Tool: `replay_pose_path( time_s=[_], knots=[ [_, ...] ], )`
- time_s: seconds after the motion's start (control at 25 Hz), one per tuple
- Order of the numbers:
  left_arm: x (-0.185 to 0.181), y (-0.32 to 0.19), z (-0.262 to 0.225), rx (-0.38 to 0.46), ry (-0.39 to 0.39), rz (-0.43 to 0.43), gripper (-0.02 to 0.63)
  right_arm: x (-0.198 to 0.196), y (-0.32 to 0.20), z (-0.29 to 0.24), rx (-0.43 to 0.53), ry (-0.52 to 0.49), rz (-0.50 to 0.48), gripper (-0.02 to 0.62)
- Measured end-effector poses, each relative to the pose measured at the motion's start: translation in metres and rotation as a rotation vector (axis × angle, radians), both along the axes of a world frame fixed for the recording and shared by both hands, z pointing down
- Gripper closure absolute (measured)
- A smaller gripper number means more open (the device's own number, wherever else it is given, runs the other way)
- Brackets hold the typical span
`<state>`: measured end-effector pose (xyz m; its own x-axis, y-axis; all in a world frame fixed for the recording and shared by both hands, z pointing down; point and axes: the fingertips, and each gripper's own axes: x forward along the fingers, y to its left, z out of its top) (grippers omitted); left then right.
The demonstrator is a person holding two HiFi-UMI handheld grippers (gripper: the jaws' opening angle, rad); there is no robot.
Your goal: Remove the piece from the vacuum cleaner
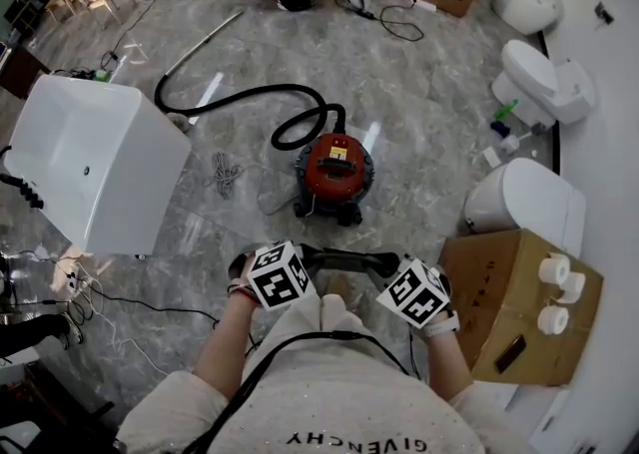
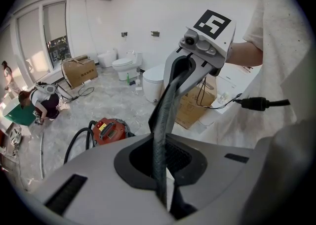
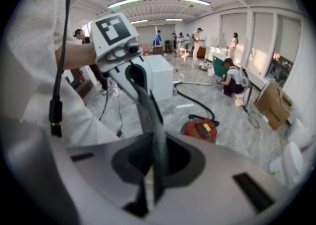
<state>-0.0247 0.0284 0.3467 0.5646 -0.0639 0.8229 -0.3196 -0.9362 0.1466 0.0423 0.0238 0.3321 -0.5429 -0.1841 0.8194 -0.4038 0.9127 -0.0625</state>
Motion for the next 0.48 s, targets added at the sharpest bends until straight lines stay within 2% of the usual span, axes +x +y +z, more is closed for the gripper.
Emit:
replay_pose_path(
  time_s=[0.48],
  knots=[
    [-0.0063, 0.0032, 0.0024, -0.028, 0.005, -0.008, 0.571, -0.0064, 0.0006, 0.0028, 0.0, 0.003, -0.007, 0.56]
  ],
)
